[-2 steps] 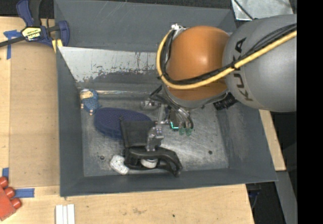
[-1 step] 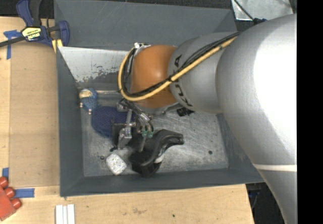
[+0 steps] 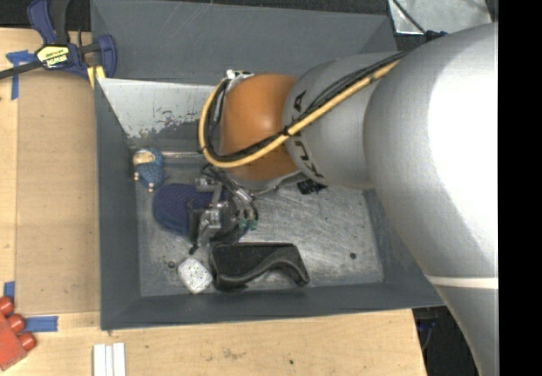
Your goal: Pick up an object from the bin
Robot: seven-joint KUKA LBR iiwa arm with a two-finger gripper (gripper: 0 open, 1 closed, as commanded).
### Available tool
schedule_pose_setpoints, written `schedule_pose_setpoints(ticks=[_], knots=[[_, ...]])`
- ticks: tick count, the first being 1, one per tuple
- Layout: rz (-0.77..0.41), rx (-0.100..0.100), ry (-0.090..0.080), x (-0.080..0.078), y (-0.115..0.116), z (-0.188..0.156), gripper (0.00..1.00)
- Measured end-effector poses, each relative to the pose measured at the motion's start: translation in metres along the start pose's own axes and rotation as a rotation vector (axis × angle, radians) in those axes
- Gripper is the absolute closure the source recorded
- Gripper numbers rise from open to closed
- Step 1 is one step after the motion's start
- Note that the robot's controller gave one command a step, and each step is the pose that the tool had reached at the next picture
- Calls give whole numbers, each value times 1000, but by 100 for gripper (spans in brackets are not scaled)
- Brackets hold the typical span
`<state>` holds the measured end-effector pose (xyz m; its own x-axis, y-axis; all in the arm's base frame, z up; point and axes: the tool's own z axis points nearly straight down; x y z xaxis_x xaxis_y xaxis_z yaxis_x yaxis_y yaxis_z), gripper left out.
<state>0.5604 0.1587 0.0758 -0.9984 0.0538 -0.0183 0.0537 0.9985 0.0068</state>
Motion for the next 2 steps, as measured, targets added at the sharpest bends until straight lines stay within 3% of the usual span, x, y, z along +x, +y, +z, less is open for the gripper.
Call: schedule_pose_setpoints(ticks=[1,2], knots=[[-262,-5,-11,23,-9,-2,100],[-300,3,8,16,-21,-148,100]])
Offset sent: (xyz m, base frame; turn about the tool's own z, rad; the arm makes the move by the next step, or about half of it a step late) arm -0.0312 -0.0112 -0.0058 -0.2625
